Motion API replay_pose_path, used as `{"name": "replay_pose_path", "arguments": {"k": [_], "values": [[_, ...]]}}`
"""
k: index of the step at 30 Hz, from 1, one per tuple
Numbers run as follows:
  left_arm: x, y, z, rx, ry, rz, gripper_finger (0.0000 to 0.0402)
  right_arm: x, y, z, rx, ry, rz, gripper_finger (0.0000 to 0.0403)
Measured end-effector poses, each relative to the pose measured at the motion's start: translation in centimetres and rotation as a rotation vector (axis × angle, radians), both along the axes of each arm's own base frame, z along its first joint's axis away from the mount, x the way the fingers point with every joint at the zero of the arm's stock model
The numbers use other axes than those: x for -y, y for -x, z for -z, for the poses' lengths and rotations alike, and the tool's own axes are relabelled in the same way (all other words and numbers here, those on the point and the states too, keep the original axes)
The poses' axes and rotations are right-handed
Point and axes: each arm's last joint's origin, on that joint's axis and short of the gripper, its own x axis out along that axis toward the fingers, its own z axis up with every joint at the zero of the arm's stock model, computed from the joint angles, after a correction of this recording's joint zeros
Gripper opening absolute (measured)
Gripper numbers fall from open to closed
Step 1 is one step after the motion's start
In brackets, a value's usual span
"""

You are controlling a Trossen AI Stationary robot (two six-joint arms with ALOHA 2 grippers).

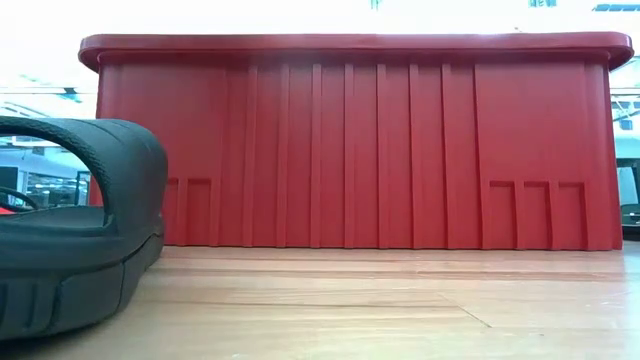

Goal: Pick and place slides into bin
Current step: Put the left black slide into the red bin

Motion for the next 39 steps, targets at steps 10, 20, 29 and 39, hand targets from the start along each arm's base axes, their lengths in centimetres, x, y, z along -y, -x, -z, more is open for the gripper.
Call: {"name": "replay_pose_path", "arguments": {"k": [10,20,29,39], "values": [[-5.6,1.5,-8.2,0.091,-0.185,-0.162,0.0023,1.2,3.1,-3.0,0.045,0.076,0.338,0.0105],[-13.6,1.2,-11.6,0.160,-0.388,-0.427,0.0024,4.3,5.0,-4.5,-0.031,0.185,0.666,0.0105],[-23.3,1.6,-11.1,0.132,-0.363,-0.624,0.0024,9.9,7.2,-6.3,-0.089,0.191,0.886,0.0105],[-30.8,1.1,-10.2,0.039,-0.327,-0.767,0.0024,16.2,8.8,-6.8,-0.147,0.169,1.012,0.0105]]}}
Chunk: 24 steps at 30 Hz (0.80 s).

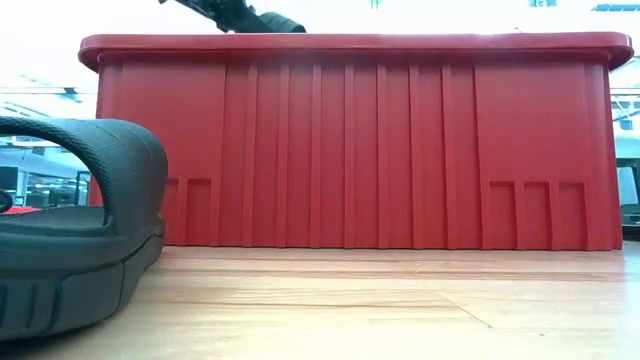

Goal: Pick and place slides into bin
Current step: Put the left black slide into the red bin

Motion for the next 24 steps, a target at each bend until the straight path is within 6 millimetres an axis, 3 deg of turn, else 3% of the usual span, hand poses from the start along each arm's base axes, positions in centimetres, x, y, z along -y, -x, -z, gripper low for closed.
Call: {"name": "replay_pose_path", "arguments": {"k": [8,13,18,24], "values": [[-2.5,-2.9,-0.9,-0.113,0.021,0.044,0.0024,3.1,-0.2,0.9,-0.061,-0.044,0.046,0.0105],[-3.8,-4.7,-0.3,-0.186,0.063,0.119,0.0024,4.9,0.0,1.5,-0.112,-0.067,0.067,0.0105],[-5.1,-7.1,2.2,-0.270,0.150,0.154,0.0024,6.6,0.1,1.7,-0.130,-0.086,0.010,0.0105],[-6.7,-9.8,7.2,-0.354,0.302,0.206,0.0024,8.3,0.1,1.9,-0.141,-0.107,-0.085,0.0105]]}}
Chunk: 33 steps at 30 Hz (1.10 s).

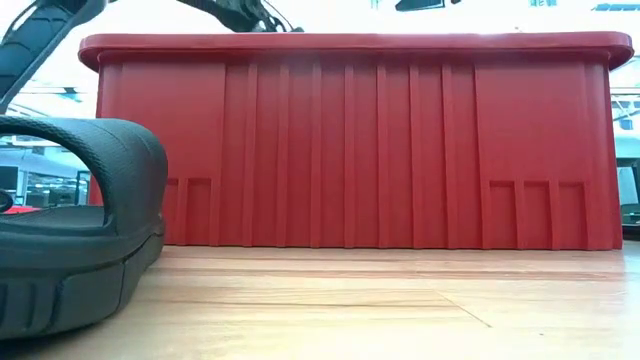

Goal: Pick and place slides into bin
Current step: Put the left black slide into the red bin

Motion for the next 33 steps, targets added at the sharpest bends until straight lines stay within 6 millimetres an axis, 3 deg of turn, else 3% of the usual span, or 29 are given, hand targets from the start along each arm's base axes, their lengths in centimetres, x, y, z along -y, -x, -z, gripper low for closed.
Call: {"name": "replay_pose_path", "arguments": {"k": [9,20,33], "values": [[-0.2,-2.6,5.4,-0.089,0.087,0.085,0.0024,1.9,-0.4,1.1,-0.069,-0.013,0.070,0.0105],[2.4,-5.8,9.8,-0.157,0.119,0.205,0.0024,2.3,-1.1,1.7,-0.106,-0.022,0.053,0.0105],[4.6,-7.4,10.7,-0.156,0.114,0.247,0.0024,2.1,-1.2,1.7,-0.094,-0.048,-0.023,0.0105]]}}
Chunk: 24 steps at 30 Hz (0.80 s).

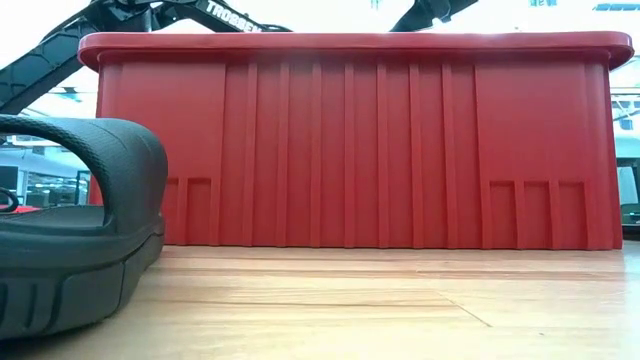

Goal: Pick and place slides into bin
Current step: Put the left black slide into the red bin

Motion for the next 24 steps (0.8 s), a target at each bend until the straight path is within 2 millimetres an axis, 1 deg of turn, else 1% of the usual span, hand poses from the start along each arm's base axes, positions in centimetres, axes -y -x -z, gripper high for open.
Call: {"name": "replay_pose_path", "arguments": {"k": [4,11,20,24], "values": [[0.2,0.0,0.5,-0.013,0.004,-0.006,0.0024,0.0,0.0,0.0,0.000,0.000,0.000,0.0105],[0.6,-0.2,0.5,-0.024,0.016,-0.009,0.0024,0.0,0.0,0.0,0.000,0.000,0.000,0.0105],[2.6,-1.2,0.5,-0.012,-0.005,0.033,0.0024,0.0,0.0,0.0,0.000,-0.001,0.000,0.0105],[3.5,-1.6,0.6,-0.039,-0.047,0.039,0.0024,0.0,0.0,0.0,0.005,-0.010,0.002,0.0105]]}}
